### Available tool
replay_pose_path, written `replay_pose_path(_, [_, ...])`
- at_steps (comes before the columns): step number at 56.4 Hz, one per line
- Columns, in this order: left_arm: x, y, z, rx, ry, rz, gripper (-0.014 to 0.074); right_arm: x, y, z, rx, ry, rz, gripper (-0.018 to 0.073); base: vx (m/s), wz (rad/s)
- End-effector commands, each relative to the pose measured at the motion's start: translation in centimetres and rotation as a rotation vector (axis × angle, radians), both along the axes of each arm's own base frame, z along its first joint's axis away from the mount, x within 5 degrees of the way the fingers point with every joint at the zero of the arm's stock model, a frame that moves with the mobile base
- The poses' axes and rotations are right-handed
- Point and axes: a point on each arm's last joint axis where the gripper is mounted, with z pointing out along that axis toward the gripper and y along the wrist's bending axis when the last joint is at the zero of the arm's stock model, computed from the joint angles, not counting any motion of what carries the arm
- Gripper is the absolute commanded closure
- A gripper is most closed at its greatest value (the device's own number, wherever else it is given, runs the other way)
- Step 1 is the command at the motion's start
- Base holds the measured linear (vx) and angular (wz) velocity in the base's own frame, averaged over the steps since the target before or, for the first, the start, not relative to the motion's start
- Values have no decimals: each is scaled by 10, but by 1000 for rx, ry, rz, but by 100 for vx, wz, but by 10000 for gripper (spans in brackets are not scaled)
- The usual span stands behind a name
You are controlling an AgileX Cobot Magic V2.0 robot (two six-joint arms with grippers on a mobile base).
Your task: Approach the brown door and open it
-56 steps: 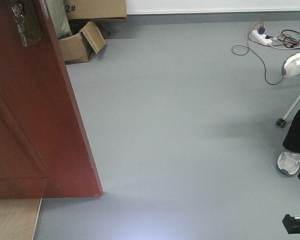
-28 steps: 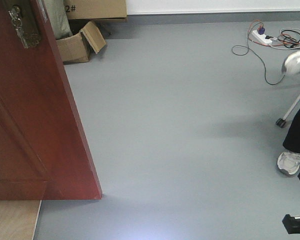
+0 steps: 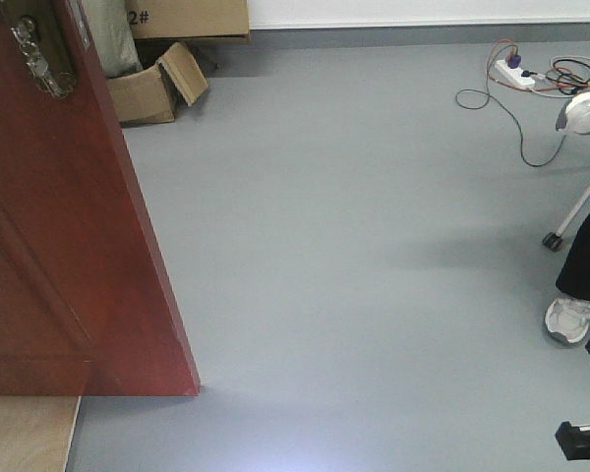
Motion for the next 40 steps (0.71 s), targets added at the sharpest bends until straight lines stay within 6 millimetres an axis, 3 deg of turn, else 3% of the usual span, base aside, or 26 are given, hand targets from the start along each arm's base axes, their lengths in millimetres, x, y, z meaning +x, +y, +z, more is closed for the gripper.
replay_pose_path(1, [-3, -1, 11, -5, -90, -7, 600, 1, 0, 7, -5, -93, 0, 559, 0, 0])
replay_pose_path(40, [-3, 0, 11, -5, -88, -6, 600, 1, 0, 7, -5, -93, 0, 559, 0, 0])
